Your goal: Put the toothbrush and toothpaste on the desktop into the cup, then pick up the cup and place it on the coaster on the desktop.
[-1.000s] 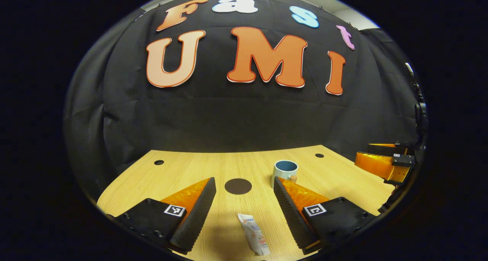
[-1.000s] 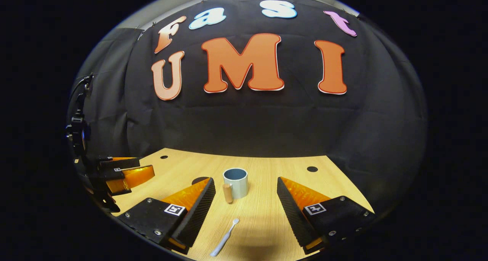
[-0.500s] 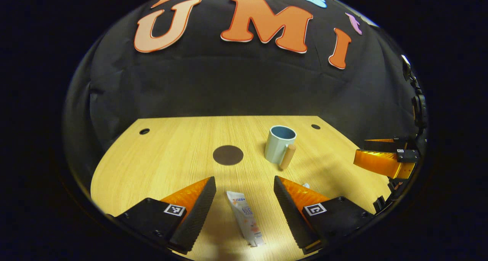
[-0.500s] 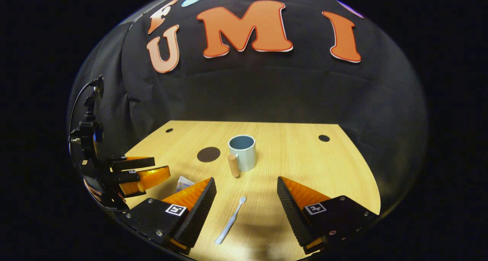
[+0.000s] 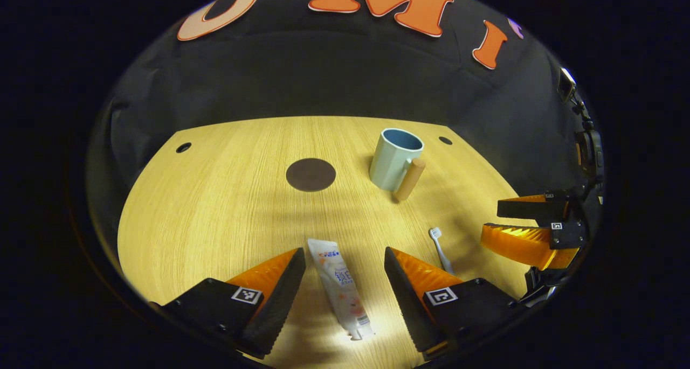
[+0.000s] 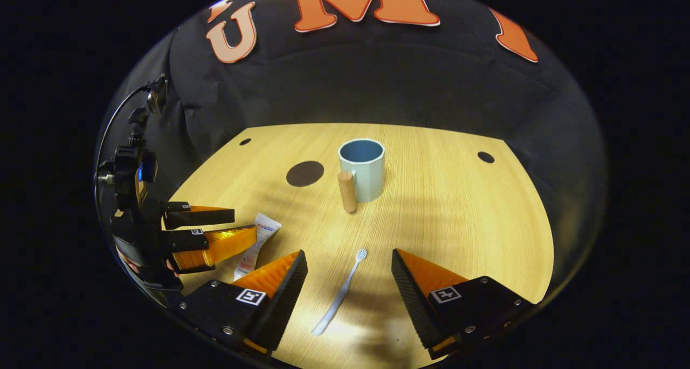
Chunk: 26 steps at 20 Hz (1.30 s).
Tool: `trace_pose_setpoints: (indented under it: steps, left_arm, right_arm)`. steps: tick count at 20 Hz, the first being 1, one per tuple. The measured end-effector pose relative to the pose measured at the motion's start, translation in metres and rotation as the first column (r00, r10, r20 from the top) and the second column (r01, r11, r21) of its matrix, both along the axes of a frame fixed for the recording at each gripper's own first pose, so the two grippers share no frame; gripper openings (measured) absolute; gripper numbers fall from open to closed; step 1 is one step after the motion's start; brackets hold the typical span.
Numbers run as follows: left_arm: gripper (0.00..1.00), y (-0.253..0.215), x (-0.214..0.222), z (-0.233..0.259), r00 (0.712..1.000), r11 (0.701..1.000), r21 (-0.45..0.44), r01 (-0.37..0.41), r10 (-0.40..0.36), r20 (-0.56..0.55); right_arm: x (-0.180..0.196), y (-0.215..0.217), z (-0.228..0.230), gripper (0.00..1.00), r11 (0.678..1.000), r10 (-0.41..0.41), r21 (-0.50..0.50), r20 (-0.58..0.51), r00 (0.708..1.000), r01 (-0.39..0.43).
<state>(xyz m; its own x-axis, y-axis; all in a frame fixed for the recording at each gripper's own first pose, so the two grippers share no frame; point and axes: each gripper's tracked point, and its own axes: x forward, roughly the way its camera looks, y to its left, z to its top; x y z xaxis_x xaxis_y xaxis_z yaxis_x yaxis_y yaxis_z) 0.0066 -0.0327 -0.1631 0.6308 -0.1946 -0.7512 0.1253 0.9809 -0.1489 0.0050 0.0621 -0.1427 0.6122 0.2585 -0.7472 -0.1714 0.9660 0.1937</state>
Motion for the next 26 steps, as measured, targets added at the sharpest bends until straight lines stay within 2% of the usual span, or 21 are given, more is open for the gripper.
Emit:
trace_pose_setpoints:
  steps: [5, 9, 11, 12, 13, 14, 15, 16, 18, 19, 20, 22, 24, 25, 26]
  left_arm:
    - [0.96, 0.001, -0.004, 0.001, 0.996, 1.000, -0.002, 0.001, -0.002, -0.095]
    - [0.96, 0.002, -0.009, 0.005, 0.981, 1.000, -0.005, -0.022, 0.020, -0.193]
    - [0.93, -0.004, -0.008, -0.008, 0.976, 0.999, -0.001, -0.033, 0.032, -0.213]
    - [0.87, -0.008, -0.007, -0.015, 0.973, 0.999, 0.003, -0.037, 0.037, -0.229]
    - [0.83, -0.008, -0.007, -0.019, 0.968, 0.999, 0.008, -0.044, 0.044, -0.246]
    - [0.80, -0.008, -0.011, -0.024, 0.963, 0.999, 0.004, -0.045, 0.044, -0.266]
    - [0.80, -0.010, -0.012, -0.029, 0.959, 0.999, 0.003, -0.044, 0.043, -0.281]
    - [0.80, -0.006, -0.012, -0.033, 0.958, 0.999, 0.032, -0.041, 0.049, -0.282]
    - [0.67, -0.007, -0.014, -0.029, 0.961, 0.999, 0.040, -0.017, 0.027, -0.277]
    - [0.66, -0.007, -0.014, -0.030, 0.962, 0.999, 0.047, -0.012, 0.024, -0.273]
    - [0.54, -0.007, -0.013, -0.028, 0.964, 0.999, 0.045, -0.008, 0.020, -0.264]
    - [0.50, -0.006, -0.009, -0.027, 0.966, 0.999, 0.034, -0.013, 0.021, -0.256]
    - [0.34, -0.003, -0.004, -0.023, 0.964, 0.999, 0.013, -0.034, 0.037, -0.263]
    - [0.25, -0.003, 0.000, -0.017, 0.966, 0.999, -0.006, -0.038, 0.035, -0.256]
    - [0.26, -0.003, 0.003, -0.013, 0.965, 0.999, -0.017, -0.041, 0.035, -0.261]
  right_arm:
    - [-0.009, 0.008, -0.030, 0.85, 0.999, -0.013, 0.037, -0.180, 0.984, 0.020]
    - [-0.018, 0.013, -0.038, 0.79, 1.000, -0.012, 0.004, -0.272, 0.962, 0.013]
    - [-0.022, 0.015, -0.044, 0.75, 1.000, -0.003, -0.014, -0.312, 0.950, -0.002]
    - [-0.023, 0.017, -0.050, 0.67, 1.000, -0.003, -0.025, -0.321, 0.947, -0.006]
    - [-0.022, 0.018, -0.054, 0.71, 0.999, -0.003, -0.034, -0.333, 0.943, -0.009]
    - [-0.023, 0.021, -0.062, 0.64, 0.999, 0.000, -0.037, -0.348, 0.937, -0.013]
    - [-0.025, 0.025, -0.065, 0.68, 0.999, 0.002, -0.032, -0.361, 0.932, -0.015]
    - [-0.028, 0.029, -0.066, 0.65, 1.000, 0.010, -0.019, -0.376, 0.926, -0.019]
    - [-0.028, 0.034, -0.067, 0.67, 0.999, 0.022, -0.015, -0.386, 0.922, -0.030]
    - [-0.027, 0.033, -0.070, 0.62, 0.999, 0.026, -0.025, -0.386, 0.922, -0.038]
    - [-0.030, 0.032, -0.073, 0.62, 0.999, 0.027, -0.031, -0.392, 0.920, -0.043]
    - [-0.033, 0.030, -0.079, 0.60, 0.998, 0.022, -0.050, -0.402, 0.915, -0.046]
    - [-0.036, 0.028, -0.086, 0.49, 0.997, 0.013, -0.063, -0.423, 0.906, -0.044]
    - [-0.033, 0.027, -0.084, 0.44, 0.998, 0.006, -0.060, -0.409, 0.912, -0.034]
    - [-0.034, 0.027, -0.087, 0.35, 0.997, 0.001, -0.064, -0.412, 0.911, -0.030]
